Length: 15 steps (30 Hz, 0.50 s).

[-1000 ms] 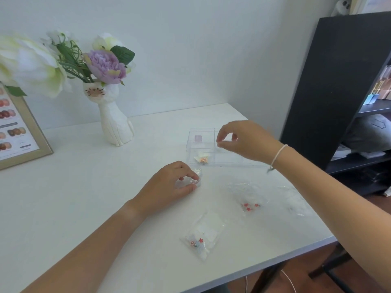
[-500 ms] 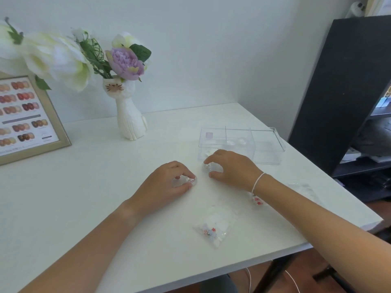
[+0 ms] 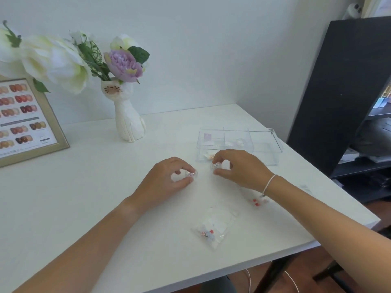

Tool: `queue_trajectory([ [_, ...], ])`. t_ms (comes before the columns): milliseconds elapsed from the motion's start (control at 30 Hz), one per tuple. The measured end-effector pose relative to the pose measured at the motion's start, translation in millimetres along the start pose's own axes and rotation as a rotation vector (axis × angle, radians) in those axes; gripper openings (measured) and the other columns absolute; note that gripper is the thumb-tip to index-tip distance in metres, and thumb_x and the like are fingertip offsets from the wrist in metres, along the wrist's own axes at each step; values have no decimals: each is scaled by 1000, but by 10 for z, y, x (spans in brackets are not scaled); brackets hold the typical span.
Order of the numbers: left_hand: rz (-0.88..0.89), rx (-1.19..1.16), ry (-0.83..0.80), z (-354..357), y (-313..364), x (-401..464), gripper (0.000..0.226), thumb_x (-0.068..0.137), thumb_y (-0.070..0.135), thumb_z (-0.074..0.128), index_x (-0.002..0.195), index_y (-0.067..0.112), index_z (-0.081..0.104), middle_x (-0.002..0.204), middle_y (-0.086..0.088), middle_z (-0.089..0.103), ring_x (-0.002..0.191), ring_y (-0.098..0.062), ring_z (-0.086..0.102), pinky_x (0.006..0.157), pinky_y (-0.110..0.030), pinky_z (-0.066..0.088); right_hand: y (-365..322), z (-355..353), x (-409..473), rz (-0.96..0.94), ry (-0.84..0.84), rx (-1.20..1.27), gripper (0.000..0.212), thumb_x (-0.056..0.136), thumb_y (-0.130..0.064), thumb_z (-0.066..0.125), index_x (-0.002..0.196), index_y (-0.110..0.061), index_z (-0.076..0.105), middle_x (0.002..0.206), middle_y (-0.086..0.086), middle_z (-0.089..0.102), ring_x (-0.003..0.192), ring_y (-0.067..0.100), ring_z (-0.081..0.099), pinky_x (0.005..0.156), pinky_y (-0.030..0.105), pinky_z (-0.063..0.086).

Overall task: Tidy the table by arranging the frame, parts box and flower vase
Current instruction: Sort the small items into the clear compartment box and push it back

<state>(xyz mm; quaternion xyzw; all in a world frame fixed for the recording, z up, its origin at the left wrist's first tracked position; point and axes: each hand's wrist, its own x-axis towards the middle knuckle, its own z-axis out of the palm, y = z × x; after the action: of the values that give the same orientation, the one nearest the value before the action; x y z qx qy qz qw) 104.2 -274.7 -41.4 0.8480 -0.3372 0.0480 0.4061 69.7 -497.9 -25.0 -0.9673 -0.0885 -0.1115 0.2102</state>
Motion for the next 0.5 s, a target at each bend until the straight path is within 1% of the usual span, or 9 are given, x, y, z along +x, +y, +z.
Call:
queue_trajectory([
  [100, -8, -45, 34, 16, 63, 124, 11, 79, 30, 68, 83, 40, 66, 95, 21, 65, 81, -2, 55, 62, -8, 37, 80, -181, -59, 25, 50, 88, 11, 80, -36, 62, 90, -34, 59, 87, -22, 57, 61, -5, 46, 57, 18, 33],
  [233, -3, -86, 90, 35, 204, 401, 7, 77, 32, 71, 81, 36, 67, 91, 25, 66, 76, 0, 54, 62, -7, 37, 187, -469, -95, 56, 149, 155, 10, 79, -32, 65, 88, -32, 58, 86, -24, 57, 69, 15, 55, 63, 17, 40],
  [300, 4, -95, 82, 58, 305, 567, 6, 77, 33, 71, 78, 38, 67, 89, 25, 65, 72, 1, 53, 62, -6, 37, 254, -592, -90, 86, 191, 182, 9, 80, -31, 64, 87, -32, 58, 88, -23, 57, 72, 20, 57, 63, 15, 41],
  [367, 10, -89, 52, 90, 396, 738, 11, 77, 31, 70, 75, 40, 65, 89, 22, 64, 69, -1, 52, 60, -4, 37, 324, -685, -72, 110, 227, 219, 8, 81, -30, 65, 86, -31, 59, 88, -23, 58, 72, 21, 57, 60, 9, 40],
  [433, 2, -55, -1, 128, 470, 910, 10, 77, 31, 69, 75, 39, 64, 89, 15, 64, 64, -4, 50, 57, -4, 37, 390, -751, -49, 134, 254, 251, 8, 81, -31, 65, 86, -30, 60, 87, -24, 58, 70, 18, 55, 59, 5, 38],
  [500, -7, -23, -60, 172, 520, 1070, 7, 78, 28, 68, 77, 35, 65, 91, 12, 64, 56, 1, 47, 53, -3, 35, 452, -791, -33, 154, 266, 268, 8, 81, -34, 64, 86, -31, 59, 87, -23, 58, 67, 12, 52, 57, 2, 37],
])
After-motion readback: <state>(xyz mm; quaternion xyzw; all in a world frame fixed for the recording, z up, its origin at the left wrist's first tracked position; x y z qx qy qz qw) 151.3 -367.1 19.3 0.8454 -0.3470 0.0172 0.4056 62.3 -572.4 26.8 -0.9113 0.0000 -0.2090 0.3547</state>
